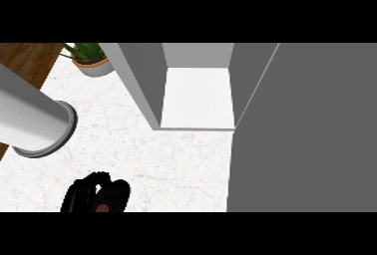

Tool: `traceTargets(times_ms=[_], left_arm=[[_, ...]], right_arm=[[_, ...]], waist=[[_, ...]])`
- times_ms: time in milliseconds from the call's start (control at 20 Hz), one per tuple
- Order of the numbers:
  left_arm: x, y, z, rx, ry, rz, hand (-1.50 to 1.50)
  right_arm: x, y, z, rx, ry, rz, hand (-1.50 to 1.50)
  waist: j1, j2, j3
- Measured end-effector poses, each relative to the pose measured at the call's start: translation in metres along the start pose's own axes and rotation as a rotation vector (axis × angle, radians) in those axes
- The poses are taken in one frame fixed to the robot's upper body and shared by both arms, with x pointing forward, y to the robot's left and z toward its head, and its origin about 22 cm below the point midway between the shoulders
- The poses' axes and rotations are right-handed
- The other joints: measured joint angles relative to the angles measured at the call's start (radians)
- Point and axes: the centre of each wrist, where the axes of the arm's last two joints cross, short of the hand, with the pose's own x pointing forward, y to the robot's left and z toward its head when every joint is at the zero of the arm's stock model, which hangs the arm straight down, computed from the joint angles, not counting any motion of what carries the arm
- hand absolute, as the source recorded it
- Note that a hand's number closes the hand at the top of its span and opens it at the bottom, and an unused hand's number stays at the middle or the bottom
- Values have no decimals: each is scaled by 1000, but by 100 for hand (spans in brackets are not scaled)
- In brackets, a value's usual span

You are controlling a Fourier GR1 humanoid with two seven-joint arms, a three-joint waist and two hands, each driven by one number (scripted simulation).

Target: Pick up the wine, place it into the cabinet and close the cabinet

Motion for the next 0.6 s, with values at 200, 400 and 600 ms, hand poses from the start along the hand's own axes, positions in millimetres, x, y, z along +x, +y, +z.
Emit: traceTargets(times_ms=[200,400,600], left_arm=[[9,-26,-5,-33,-43,55,150],[29,-50,-8,-81,-56,98,150],[58,-77,-5,-112,-86,130,150]], right_arm=[[3,-1,1,7,7,1,-150],[-3,-2,2,3,2,-3,-150],[-4,-1,2,6,3,-9,-150]], waist=[[0,1,-4],[-1,3,-6],[-1,3,-7]])
